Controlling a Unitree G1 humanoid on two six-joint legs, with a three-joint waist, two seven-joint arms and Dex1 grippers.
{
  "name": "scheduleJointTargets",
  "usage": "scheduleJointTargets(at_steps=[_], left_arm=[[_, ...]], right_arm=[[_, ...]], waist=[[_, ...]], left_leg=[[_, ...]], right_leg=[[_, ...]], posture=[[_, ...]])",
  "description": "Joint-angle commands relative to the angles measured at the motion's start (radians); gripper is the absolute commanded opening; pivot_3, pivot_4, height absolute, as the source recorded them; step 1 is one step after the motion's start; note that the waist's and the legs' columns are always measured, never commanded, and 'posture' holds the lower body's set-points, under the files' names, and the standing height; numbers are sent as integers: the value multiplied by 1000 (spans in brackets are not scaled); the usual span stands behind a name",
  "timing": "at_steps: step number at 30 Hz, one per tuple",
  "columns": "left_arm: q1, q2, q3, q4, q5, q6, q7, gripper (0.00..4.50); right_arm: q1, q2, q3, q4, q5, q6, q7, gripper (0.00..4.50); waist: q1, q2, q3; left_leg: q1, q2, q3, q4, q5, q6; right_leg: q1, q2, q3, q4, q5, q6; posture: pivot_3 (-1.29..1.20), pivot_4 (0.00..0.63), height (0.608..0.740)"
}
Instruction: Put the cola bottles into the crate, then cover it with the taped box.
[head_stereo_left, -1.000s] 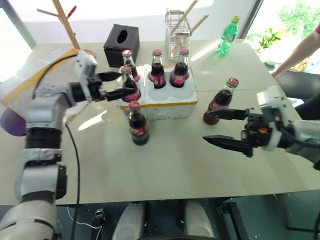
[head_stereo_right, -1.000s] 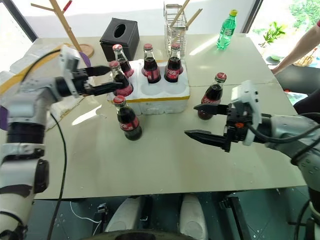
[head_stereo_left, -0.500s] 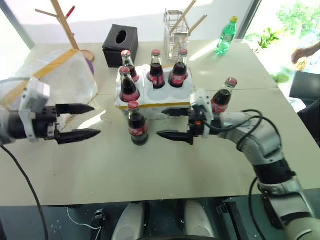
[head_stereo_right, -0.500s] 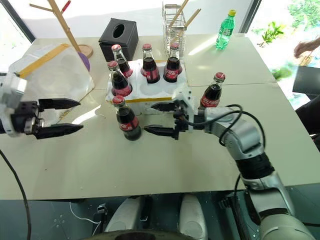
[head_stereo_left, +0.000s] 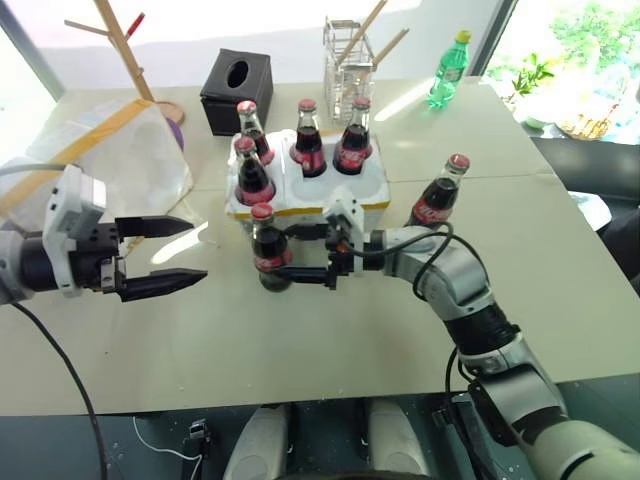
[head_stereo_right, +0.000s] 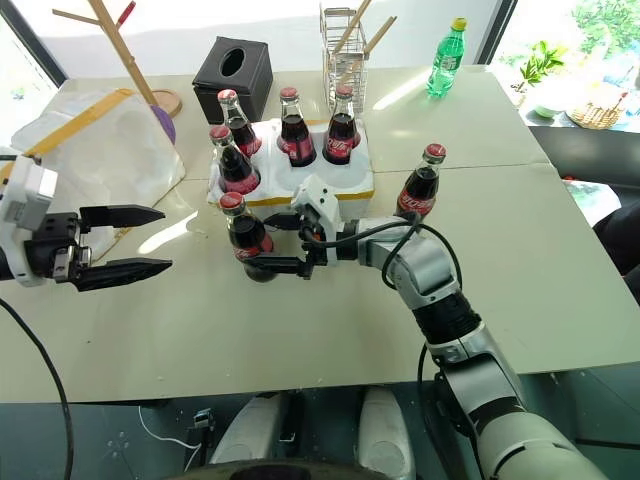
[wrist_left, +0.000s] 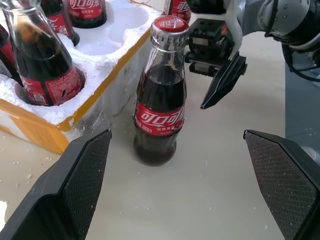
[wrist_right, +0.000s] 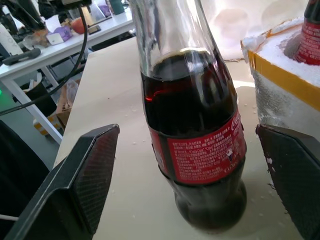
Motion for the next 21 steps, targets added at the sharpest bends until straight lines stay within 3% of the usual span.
scheduleJointTargets(at_steps=[1, 8, 13, 18, 21], left_arm=[[-16, 18, 13, -23, -13, -13, 9, 4445], [-42, 14, -14, -16, -16, -13, 23, 4445], [-55, 9, -23, -13, -17, -15, 36, 4500], [-65, 9, -26, -5, -19, -18, 43, 4500], [-77, 5, -35, 2, -17, -22, 45, 4500]], right_arm=[[-21, 33, 5, 9, -27, -27, -3, 4500], [-42, 123, 14, 101, -104, -75, -39, 4500], [-40, 110, -39, -4, -38, -16, -2, 2863], [-111, 33, -198, -170, 153, 164, 18, 2860], [-220, -3, -292, -146, 213, 208, -10, 2860]], waist=[[0, 0, 0], [-1, 0, 0], [1, 0, 0], [1, 1, 1], [1, 2, 1]], left_leg=[[0, 0, 0, 0, 0, 0], [0, 0, 0, 0, 0, 0], [0, 0, 0, 0, 0, 0], [-1, 0, 0, 0, 0, 0], [-1, 0, 0, 0, 0, 0]], right_leg=[[0, 0, 0, 0, 0, 0], [-1, 0, 0, 1, 0, 0], [-1, 0, 1, 2, 0, 0], [-2, 0, 1, 2, 0, -1], [-2, 0, 1, 2, 0, -1]], posture=[[0, 150, 740], [0, 150, 740], [0, 150, 740], [0, 150, 740], [0, 150, 740]])
